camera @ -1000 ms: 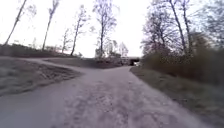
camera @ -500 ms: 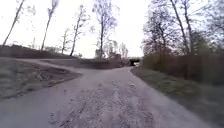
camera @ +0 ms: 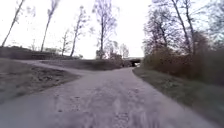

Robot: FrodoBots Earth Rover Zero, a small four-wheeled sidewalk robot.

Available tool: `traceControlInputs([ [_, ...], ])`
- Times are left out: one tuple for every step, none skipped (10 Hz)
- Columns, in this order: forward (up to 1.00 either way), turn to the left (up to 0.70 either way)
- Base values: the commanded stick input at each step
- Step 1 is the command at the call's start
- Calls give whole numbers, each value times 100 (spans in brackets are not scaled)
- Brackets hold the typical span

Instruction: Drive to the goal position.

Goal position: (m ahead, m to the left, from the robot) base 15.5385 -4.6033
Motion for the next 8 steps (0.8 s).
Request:
traceControlInputs([
  [100,1],
  [100,1],
  [100,1],
  [100,1],
  [100,1],
  [100,1],
  [100,1],
  [100,1],
])
